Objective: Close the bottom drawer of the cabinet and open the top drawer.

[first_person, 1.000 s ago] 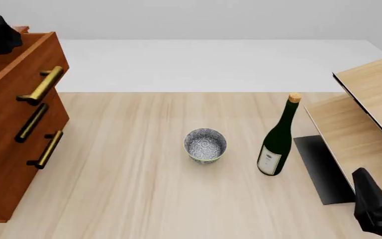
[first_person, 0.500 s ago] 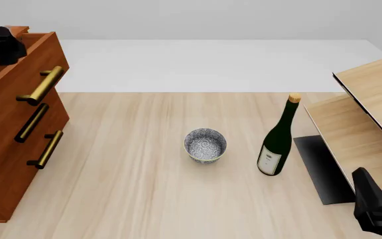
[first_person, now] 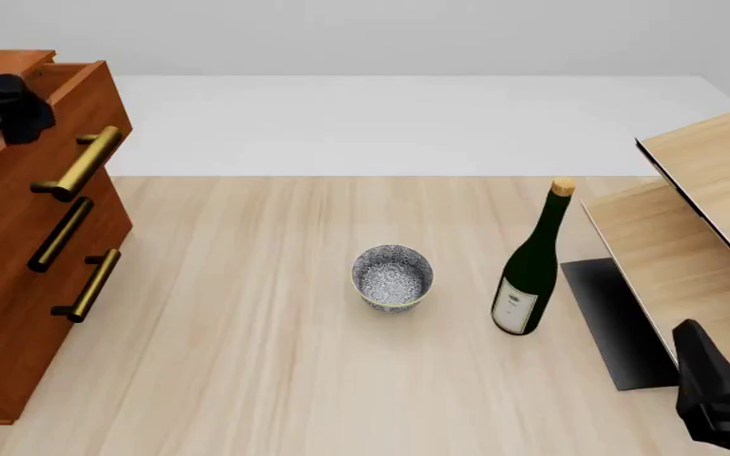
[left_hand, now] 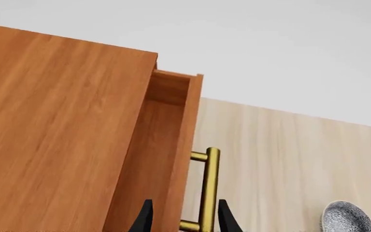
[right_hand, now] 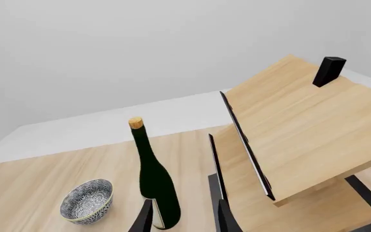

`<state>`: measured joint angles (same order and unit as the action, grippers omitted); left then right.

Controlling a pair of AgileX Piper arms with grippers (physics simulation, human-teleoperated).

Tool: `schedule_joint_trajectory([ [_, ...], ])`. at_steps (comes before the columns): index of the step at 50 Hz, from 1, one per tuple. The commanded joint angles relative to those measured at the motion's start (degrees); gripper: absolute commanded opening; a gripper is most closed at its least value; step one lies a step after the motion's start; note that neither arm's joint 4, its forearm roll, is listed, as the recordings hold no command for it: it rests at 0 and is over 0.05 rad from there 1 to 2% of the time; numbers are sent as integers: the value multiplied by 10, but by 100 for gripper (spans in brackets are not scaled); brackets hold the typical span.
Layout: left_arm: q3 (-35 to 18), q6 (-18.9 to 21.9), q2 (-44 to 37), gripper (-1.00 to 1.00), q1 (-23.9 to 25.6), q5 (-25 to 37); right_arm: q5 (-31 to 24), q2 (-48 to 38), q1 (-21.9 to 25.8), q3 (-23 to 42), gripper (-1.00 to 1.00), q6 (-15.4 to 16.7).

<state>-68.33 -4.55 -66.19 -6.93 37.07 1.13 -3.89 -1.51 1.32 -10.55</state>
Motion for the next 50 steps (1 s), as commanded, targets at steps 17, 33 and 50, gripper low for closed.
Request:
schedule_joint_trajectory([
  [17,36,-14,-3,100,-4,-27,-1,2,1,-1,100,0],
  [33,72,-42,-3,100,4,-51,-3,4,1,-1,100,1],
  [50,96,-48,-6,100,2,-69,-4,5,1,0,100,1],
])
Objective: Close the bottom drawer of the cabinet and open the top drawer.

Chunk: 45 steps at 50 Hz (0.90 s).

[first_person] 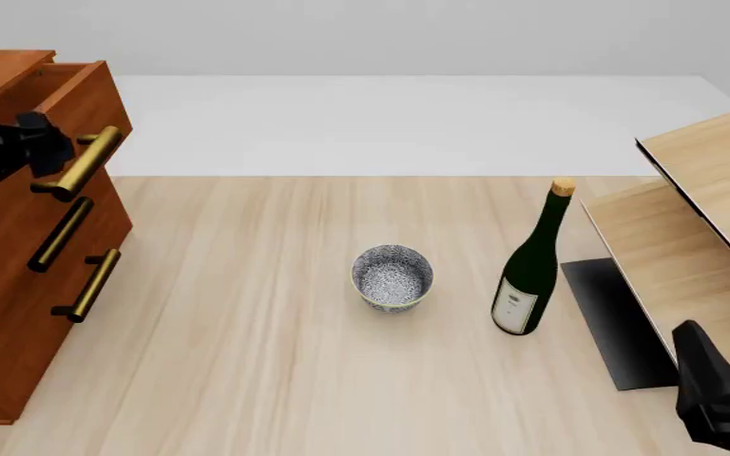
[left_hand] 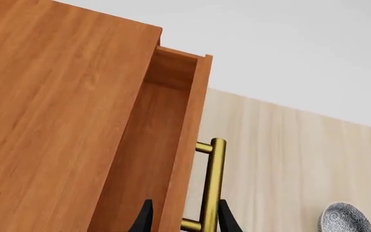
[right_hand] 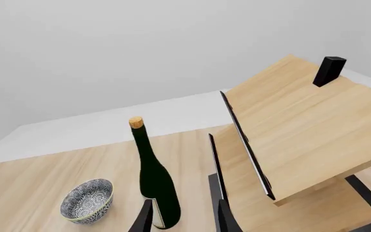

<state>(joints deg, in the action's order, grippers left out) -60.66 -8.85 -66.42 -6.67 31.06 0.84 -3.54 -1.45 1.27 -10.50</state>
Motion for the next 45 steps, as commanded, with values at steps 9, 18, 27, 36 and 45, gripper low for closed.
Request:
schedule_joint_trajectory([
  [9,19,-23,-5,100,20,-10,0,0,0,0,100,0],
  [18,12,-38,-11,100,54,-6,1,-1,0,0,100,0],
  [27,9,-49,-18,100,79,-9,2,-2,-1,0,100,-1],
  [36,5,-58,-25,100,99,-12,5,-6,-2,0,100,-1],
  [45,6,-62,-33,100,118,-18,9,-10,-3,0,100,-2],
])
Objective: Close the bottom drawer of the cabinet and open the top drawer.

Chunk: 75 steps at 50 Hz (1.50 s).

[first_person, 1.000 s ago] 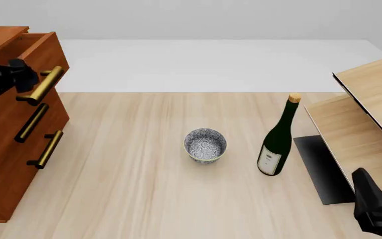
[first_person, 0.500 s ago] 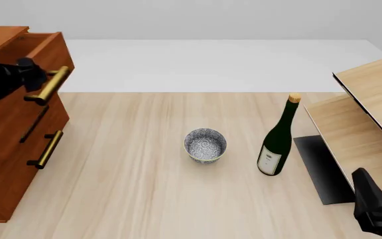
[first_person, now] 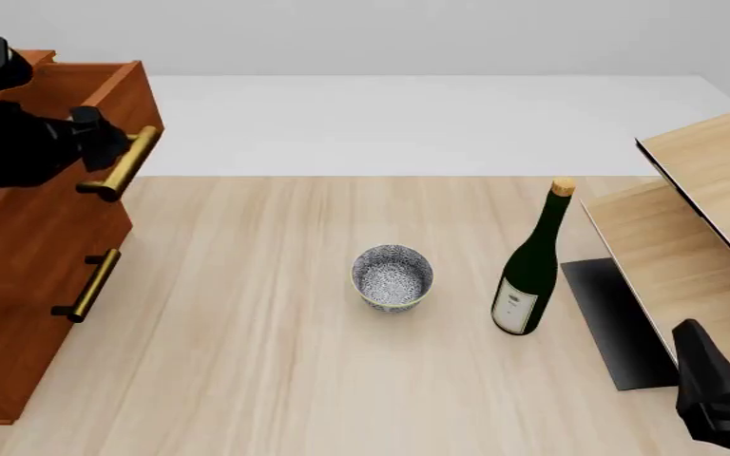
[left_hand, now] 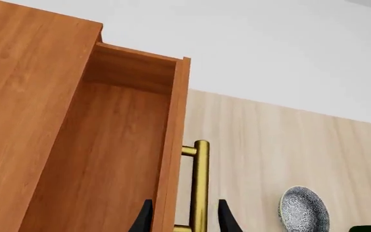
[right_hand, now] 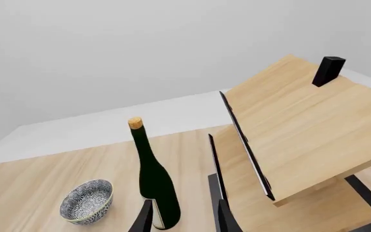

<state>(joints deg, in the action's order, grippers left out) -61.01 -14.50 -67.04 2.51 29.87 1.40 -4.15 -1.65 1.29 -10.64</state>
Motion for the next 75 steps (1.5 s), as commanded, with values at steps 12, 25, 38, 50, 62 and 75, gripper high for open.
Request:
schedule_joint_trajectory([
  [12,8,-15,-36,100,59,-12,4,-4,-2,-1,100,-1],
  [25,19,-32,-43,100,96,-29,6,-6,-3,-1,100,-1],
  [38,22,-52,-55,100,133,-47,12,-12,-4,-2,100,-2],
  [50,14,-60,-58,100,166,-53,12,-11,-4,-2,100,0],
  [62,14,-70,-58,100,189,-62,10,-10,-4,-2,100,0],
  [75,11,-83,-50,100,215,-67,5,-5,-4,-1,100,0],
])
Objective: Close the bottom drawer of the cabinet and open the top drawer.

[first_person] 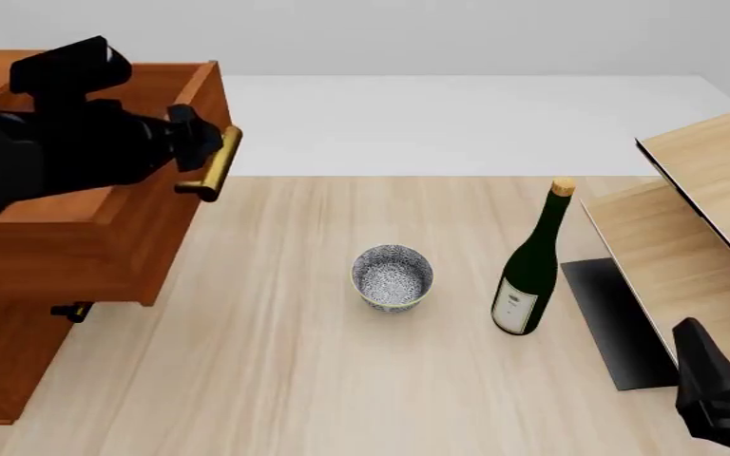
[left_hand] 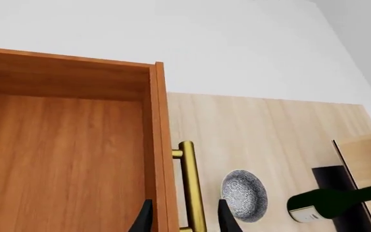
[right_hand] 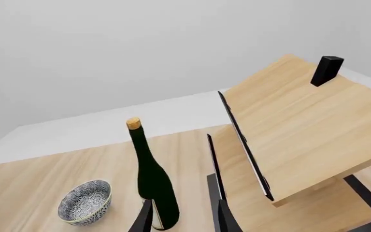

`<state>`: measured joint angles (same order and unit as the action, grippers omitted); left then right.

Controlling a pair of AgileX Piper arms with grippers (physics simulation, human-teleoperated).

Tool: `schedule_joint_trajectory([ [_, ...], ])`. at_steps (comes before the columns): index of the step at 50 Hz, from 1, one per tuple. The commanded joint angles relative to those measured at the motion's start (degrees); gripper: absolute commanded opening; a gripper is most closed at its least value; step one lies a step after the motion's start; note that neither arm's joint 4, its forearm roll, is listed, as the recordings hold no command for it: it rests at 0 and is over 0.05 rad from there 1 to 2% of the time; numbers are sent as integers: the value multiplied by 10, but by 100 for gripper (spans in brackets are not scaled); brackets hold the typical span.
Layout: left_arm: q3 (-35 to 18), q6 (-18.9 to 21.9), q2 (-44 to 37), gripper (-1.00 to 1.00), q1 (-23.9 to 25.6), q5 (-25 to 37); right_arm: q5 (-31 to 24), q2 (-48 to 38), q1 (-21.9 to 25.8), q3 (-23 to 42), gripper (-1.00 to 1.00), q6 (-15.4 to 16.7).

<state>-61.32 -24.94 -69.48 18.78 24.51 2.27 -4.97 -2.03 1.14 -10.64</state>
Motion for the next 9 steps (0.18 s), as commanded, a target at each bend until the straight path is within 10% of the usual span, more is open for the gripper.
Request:
schedule_joint_trajectory([
  [1,14,19,-25,100,55,-14,-4,4,0,1,100,0],
  [9,3,19,-17,100,55,-6,-7,7,1,0,100,0],
])
